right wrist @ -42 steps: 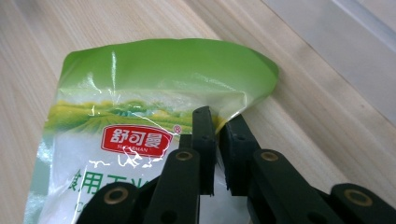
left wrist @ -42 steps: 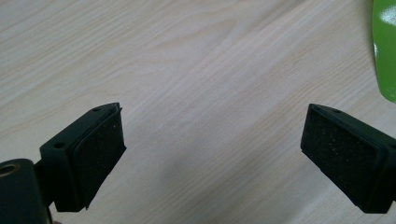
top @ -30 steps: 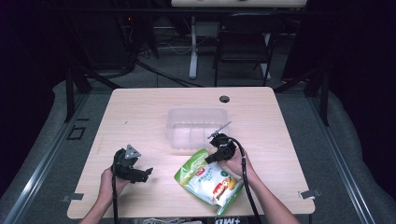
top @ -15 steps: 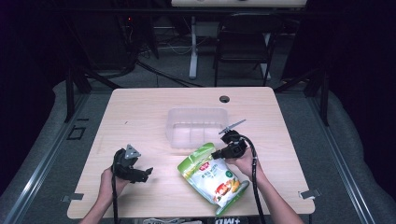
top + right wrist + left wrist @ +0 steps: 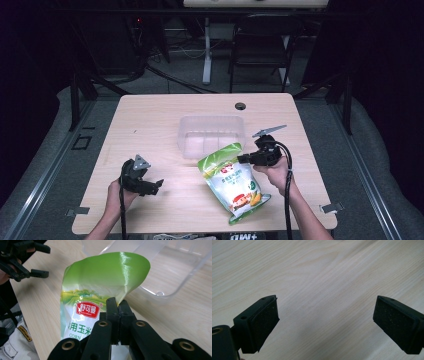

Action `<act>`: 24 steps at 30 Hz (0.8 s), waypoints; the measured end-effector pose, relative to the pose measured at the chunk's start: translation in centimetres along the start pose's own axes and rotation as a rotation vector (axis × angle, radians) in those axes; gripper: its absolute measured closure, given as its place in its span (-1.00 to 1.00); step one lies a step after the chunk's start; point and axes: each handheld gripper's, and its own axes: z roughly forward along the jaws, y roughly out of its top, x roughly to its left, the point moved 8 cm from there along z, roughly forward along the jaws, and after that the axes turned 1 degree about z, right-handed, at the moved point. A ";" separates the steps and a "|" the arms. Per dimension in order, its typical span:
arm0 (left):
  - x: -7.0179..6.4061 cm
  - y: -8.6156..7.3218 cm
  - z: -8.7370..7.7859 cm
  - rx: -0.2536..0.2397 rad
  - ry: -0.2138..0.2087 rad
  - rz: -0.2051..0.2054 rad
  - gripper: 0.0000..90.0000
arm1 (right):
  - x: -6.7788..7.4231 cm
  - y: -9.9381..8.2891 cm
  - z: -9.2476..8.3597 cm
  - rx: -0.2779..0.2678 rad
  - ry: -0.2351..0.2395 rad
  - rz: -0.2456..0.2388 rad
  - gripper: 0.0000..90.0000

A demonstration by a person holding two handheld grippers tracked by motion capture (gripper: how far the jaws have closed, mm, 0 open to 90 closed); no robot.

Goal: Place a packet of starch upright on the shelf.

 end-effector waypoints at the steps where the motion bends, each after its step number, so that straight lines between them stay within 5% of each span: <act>1: 0.0 0.0 0.0 -0.001 0.000 -0.001 -0.87 | -0.1 0.0 -0.3 -0.010 -0.001 0.006 0.99; 14: 0.1 0.0 0.0 -0.004 0.003 -0.003 -0.87 | -1.0 0.4 -4.0 -0.153 -0.042 0.041 1.00; 24: 0.0 0.0 0.0 0.000 0.000 0.002 -0.87 | -1.2 0.0 -5.9 -0.196 0.003 0.063 1.00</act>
